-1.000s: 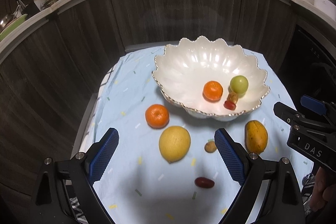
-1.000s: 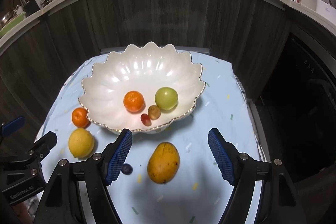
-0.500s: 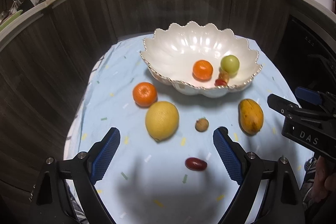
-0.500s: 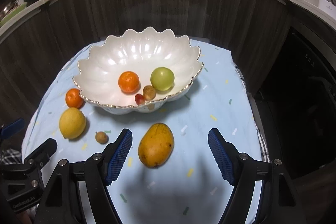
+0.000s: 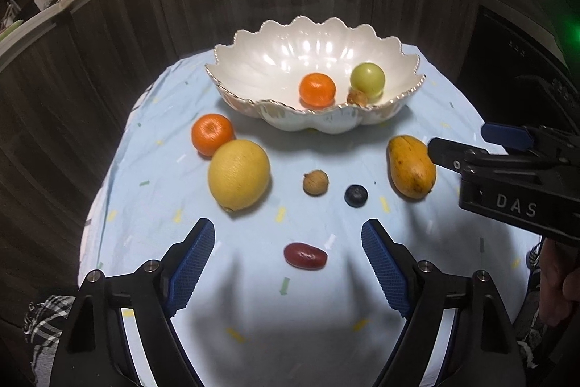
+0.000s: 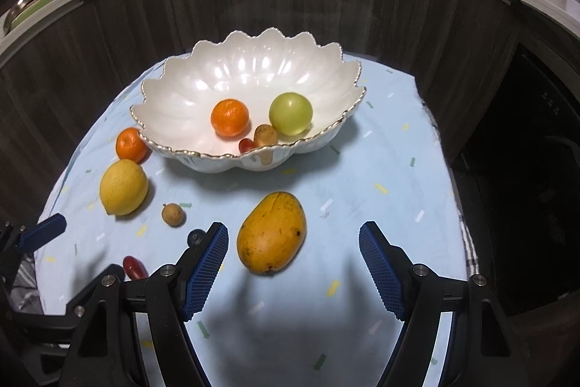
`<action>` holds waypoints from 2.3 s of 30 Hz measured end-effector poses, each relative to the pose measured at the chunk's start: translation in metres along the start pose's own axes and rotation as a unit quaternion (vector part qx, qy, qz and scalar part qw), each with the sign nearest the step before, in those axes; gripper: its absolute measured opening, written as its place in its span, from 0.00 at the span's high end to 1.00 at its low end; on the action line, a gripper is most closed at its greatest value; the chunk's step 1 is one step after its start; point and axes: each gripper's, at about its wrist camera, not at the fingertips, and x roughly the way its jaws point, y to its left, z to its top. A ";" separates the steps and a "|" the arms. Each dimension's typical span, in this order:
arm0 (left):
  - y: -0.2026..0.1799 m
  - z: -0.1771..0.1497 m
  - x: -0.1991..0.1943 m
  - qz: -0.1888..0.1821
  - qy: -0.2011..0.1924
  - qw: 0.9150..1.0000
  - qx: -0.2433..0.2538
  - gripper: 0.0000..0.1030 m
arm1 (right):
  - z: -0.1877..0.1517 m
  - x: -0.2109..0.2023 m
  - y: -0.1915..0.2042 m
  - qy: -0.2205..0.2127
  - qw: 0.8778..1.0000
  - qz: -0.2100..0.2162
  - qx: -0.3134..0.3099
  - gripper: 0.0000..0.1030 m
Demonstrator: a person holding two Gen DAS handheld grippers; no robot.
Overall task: Organize fruits
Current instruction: 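Close left gripper on dark red date while right gripper closes on mango, then carry dark red date and mango with both grippers over the white bowl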
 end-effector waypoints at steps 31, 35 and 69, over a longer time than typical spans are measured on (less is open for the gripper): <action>-0.012 -0.024 0.042 -0.018 0.020 0.999 0.028 0.59 | -0.011 0.038 0.012 0.007 1.000 0.004 -0.009 0.27; -0.012 -0.024 0.044 -0.018 0.022 0.999 0.029 0.62 | -0.012 0.045 0.011 0.017 1.000 0.006 -0.006 0.27; -0.012 -0.016 0.031 -0.008 0.003 1.000 0.029 0.70 | -0.013 0.038 0.007 0.014 0.999 0.042 0.009 0.48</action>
